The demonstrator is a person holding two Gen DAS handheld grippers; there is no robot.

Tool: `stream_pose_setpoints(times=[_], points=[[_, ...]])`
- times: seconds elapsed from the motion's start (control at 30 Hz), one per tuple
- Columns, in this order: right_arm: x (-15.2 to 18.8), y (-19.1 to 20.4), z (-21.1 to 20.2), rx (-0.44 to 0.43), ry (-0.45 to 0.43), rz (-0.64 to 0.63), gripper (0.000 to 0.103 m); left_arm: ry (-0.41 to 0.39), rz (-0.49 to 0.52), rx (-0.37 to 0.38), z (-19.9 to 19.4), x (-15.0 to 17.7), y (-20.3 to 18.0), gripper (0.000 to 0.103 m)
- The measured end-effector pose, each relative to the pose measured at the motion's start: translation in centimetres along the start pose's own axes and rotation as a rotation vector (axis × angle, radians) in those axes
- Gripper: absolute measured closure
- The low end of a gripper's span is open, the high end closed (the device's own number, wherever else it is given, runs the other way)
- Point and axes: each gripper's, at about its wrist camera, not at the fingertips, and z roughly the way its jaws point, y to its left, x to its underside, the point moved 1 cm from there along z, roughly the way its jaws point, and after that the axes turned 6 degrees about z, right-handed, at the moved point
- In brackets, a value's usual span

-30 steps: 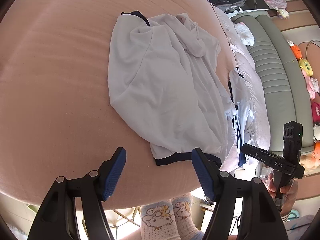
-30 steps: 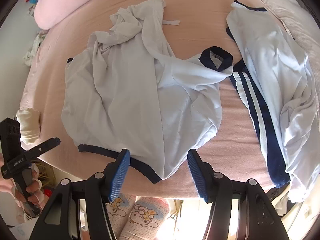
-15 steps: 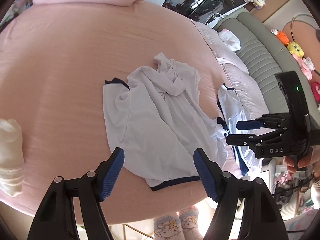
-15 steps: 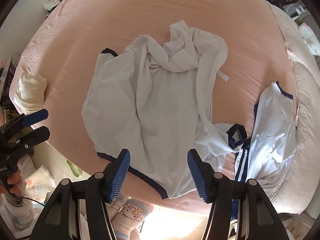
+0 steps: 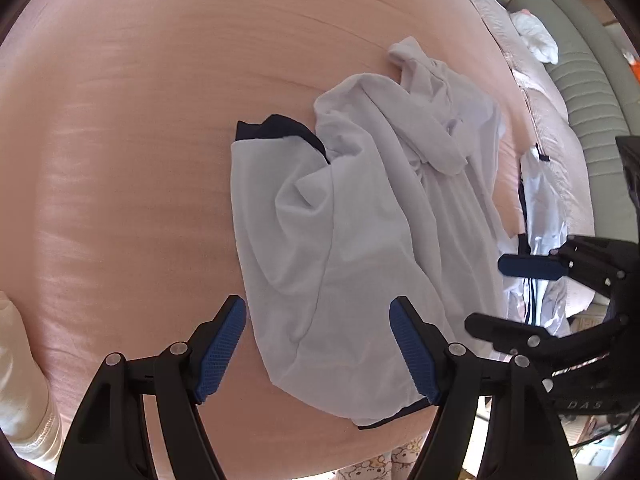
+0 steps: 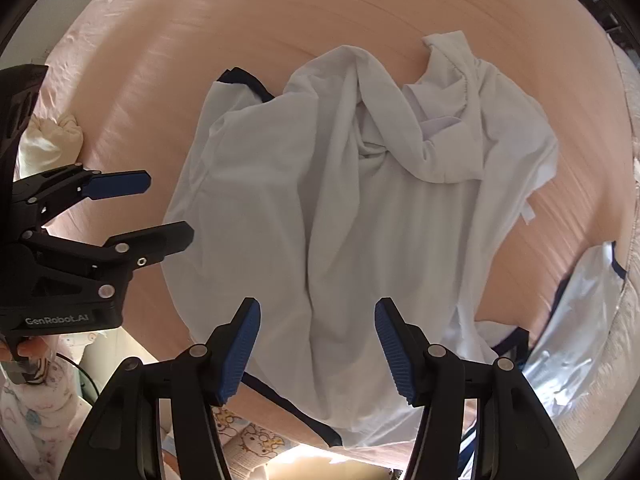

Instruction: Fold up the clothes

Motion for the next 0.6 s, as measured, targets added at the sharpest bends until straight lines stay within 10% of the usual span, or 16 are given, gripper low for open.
stream_pose_setpoints(times=[0.17, 0.6], points=[[-1.8, 0.1, 0.4, -0.018, -0.096, 0.060, 0.042, -0.144, -0.202, 0.121, -0.8, 0.9, 2.9, 0.030], [-0.1, 0.8, 0.8, -0.122, -0.158, 0.101, 0.041, -0.038, -0.148, 0.048, 2.5, 3.3, 2.8, 0.030]])
